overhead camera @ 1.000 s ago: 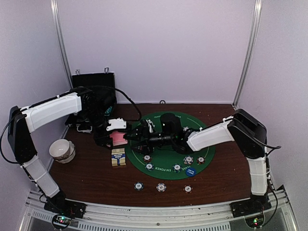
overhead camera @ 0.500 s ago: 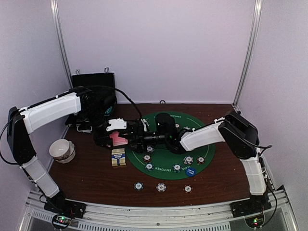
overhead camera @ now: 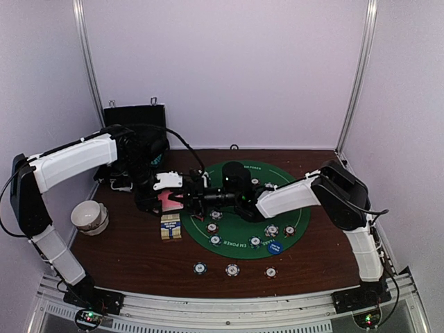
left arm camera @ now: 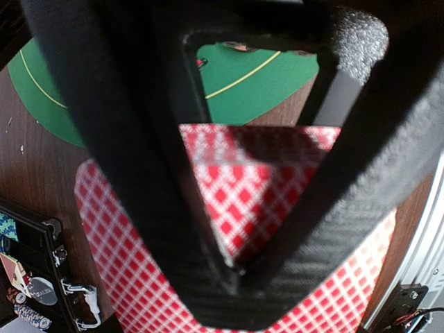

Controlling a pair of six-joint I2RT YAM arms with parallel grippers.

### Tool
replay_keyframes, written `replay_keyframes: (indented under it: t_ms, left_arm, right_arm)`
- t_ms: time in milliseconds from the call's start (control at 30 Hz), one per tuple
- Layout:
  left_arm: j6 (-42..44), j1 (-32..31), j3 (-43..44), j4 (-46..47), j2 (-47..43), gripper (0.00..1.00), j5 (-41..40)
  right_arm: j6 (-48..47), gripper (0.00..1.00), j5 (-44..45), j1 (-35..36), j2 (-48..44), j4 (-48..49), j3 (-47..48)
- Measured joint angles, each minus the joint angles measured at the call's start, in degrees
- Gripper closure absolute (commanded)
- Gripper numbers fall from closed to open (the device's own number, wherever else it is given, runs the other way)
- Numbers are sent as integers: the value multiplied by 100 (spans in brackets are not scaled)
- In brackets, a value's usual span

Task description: Distribute texas hold em gaming equipment

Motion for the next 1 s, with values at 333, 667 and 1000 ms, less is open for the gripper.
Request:
replay_keyframes:
  t_ms: [333,667,1000]
  left_arm:
    - [-122,0,-37,389,-240,2,216]
    - [-122,0,-382,839,-793,3,748]
    - [-116,0,-597,1084,-741,2,811]
  right_arm:
    - [149,100,-13,-9,35,85,-214]
    - [415,100,-33,-9,48,461,-343]
    - [450,100,-31,-4,44,599,-350]
